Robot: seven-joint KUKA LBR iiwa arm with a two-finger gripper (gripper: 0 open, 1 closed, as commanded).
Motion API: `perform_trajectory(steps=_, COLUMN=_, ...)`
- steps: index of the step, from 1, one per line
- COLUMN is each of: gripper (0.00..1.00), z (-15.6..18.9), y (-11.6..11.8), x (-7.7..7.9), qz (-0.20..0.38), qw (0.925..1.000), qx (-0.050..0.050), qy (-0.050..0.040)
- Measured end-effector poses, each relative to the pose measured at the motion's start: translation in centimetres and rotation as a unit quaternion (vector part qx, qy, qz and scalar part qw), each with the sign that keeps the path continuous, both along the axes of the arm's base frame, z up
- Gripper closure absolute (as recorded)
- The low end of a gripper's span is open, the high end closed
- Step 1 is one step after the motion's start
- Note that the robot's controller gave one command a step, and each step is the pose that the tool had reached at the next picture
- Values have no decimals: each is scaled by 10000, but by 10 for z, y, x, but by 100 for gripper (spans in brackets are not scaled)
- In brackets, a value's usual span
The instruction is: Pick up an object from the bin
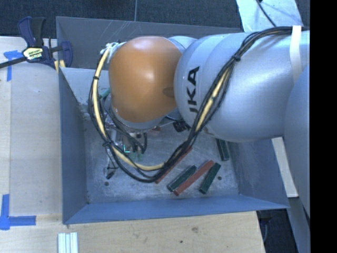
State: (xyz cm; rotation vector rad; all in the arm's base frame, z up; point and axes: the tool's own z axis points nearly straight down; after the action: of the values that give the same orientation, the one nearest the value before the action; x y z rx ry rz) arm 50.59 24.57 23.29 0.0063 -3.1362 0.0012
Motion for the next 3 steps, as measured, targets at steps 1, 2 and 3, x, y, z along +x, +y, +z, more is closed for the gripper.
perform_trajectory(steps=1, gripper=0, z=-165, y=-11, x=-10, qz=2874, qw=9578, qx=11, qy=-12)
perform_trajectory(steps=2, gripper=0, z=-163, y=-104, x=1, qz=1859, qw=9826, qx=-3, qy=-30)
perform_trajectory(steps=3, gripper=0, z=-132, y=-173, x=32, qz=4303, qw=9027, qx=0, qy=-47)
